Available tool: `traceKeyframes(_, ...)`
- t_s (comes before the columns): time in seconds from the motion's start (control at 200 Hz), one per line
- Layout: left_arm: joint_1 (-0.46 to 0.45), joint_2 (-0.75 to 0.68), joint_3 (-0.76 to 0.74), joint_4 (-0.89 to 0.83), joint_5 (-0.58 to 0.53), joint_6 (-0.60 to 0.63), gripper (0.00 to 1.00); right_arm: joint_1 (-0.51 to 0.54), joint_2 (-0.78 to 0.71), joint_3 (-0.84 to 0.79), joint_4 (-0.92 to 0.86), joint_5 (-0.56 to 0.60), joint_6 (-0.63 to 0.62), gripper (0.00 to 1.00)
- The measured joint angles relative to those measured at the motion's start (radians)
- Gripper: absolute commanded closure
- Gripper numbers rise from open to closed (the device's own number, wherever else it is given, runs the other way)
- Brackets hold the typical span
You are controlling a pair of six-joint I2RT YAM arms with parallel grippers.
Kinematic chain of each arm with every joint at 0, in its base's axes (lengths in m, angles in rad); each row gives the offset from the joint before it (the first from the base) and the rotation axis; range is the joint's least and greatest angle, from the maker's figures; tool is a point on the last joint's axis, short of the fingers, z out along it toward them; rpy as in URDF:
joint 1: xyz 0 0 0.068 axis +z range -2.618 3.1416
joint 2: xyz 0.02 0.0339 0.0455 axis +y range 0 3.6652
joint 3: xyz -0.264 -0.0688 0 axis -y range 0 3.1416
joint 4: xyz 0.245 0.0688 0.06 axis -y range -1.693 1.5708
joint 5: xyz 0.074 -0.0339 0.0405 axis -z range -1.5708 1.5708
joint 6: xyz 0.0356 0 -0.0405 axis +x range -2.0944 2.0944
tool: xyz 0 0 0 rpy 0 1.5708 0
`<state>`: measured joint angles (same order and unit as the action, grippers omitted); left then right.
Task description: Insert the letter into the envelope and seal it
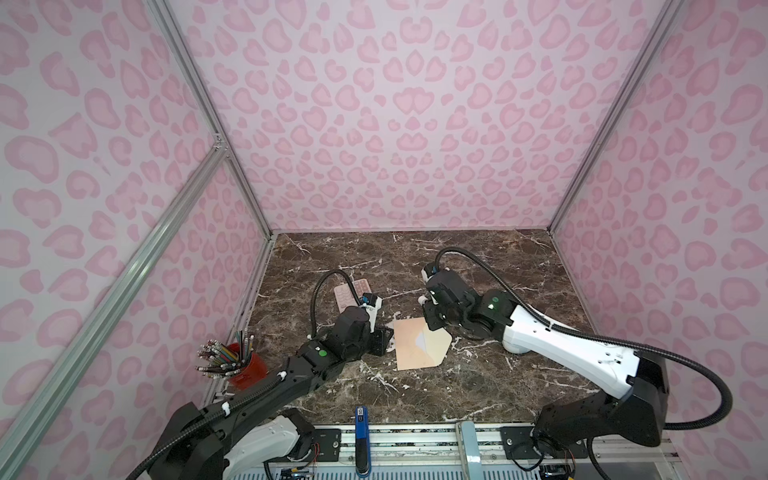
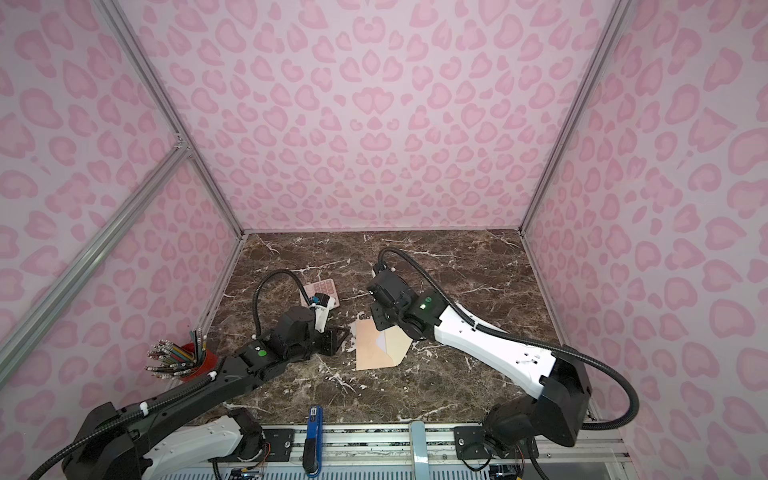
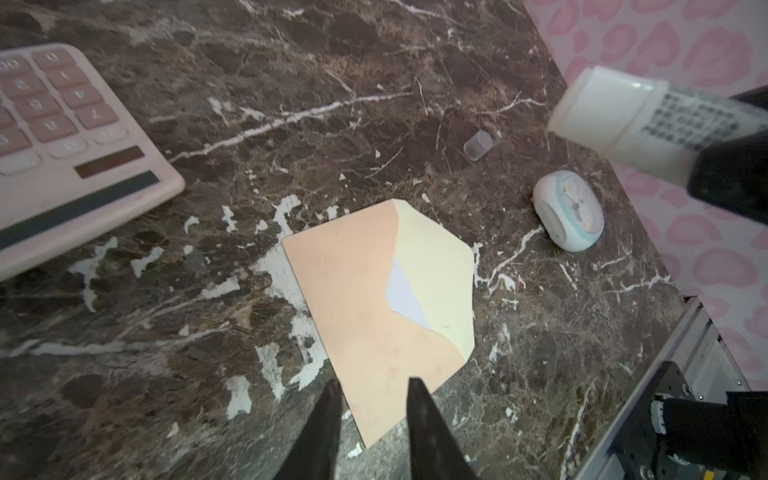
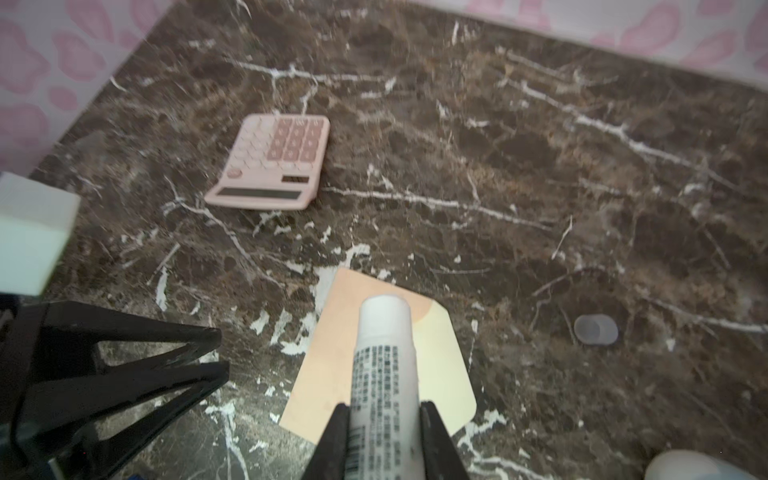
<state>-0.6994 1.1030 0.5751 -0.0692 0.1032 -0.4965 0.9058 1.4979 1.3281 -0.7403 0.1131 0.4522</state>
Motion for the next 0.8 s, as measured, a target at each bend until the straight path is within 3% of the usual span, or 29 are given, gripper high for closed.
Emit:
traceKeyframes(0.135, 0.015, 0.072, -0.028, 0.053, 0.048, 0.0, 0.96, -0.009, 0.082, 0.065, -0.113, -0.095, 0.049, 1.0)
traceKeyframes(0.495, 0.103, 0.218, -0.122, 0.295, 0.261, -0.06, 0.96, -0.025, 0.277, 0.26, -0.248, -0.217, 0.141, 1.0)
traceKeyframes(0.8, 0.129, 0.349, -0.087, 0.386, 0.396, -0.098, 0.96, -0.027, 0.371, 0.344, -0.338, -0.252, 0.174, 1.0)
